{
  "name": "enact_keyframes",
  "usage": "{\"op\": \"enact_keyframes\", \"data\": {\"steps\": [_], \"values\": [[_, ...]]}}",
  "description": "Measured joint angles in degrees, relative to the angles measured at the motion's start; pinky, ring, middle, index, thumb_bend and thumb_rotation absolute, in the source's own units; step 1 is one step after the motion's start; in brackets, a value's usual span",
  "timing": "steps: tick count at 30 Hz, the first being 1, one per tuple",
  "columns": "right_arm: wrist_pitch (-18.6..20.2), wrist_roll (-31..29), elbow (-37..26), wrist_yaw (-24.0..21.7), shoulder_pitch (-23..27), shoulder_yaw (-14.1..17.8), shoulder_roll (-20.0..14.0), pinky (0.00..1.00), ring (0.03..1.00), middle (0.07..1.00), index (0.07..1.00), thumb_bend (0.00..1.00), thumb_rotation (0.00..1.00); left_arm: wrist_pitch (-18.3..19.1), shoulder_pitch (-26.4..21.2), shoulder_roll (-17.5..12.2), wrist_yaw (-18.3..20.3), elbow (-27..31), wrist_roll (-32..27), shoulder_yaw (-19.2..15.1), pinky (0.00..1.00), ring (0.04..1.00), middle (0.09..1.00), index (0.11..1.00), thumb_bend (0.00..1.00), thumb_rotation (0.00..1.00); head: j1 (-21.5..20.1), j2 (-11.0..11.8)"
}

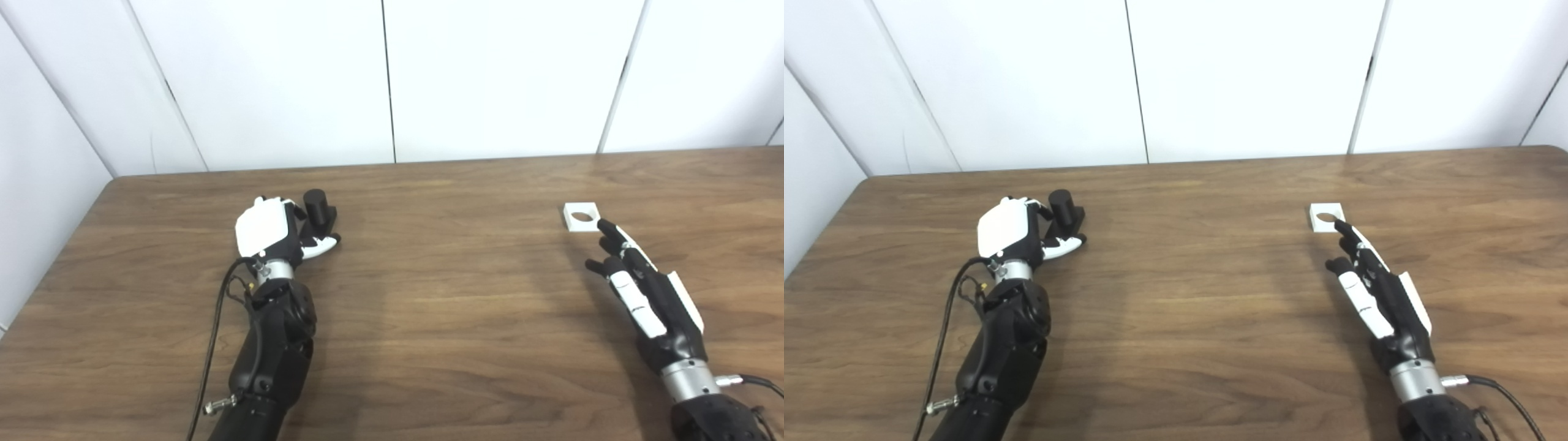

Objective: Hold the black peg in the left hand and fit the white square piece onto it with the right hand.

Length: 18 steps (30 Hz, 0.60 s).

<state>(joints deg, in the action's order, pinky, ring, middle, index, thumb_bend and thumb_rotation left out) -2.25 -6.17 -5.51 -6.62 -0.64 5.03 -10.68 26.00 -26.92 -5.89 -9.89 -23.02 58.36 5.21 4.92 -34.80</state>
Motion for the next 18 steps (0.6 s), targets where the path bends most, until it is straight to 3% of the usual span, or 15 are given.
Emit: {"op": "enact_keyframes", "data": {"steps": [11, 13, 18], "values": [[0.0, -0.1, -0.1, 0.0, 0.0, 0.0, 0.0, 0.85, 0.977, 0.979, 0.921, 0.58, 0.74, -0.4, 0.0, -0.6, -3.5, 0.2, -5.7, 1.9, 0.97, 0.99, 0.874, 0.534, 0.65, 0.16, 0.1, -0.2], [0.0, -0.1, -0.1, 0.0, 0.0, 0.0, 0.0, 0.84, 0.973, 0.974, 0.919, 0.6, 0.75, -0.4, 0.0, -0.9, -3.9, 0.2, -6.6, 2.2, 0.99, 0.99, 0.876, 0.497, 0.54, 0.09, 0.1, -0.4], [0.0, 0.4, -0.1, 0.0, 0.0, 0.0, -0.1, 0.84, 0.975, 0.972, 0.921, 0.61, 0.75, -0.6, -0.3, -1.4, -5.5, 0.2, -8.3, 3.1, 0.99, 0.988, 0.878, 0.487, 0.51, 0.07, 0.0, -0.4]]}}
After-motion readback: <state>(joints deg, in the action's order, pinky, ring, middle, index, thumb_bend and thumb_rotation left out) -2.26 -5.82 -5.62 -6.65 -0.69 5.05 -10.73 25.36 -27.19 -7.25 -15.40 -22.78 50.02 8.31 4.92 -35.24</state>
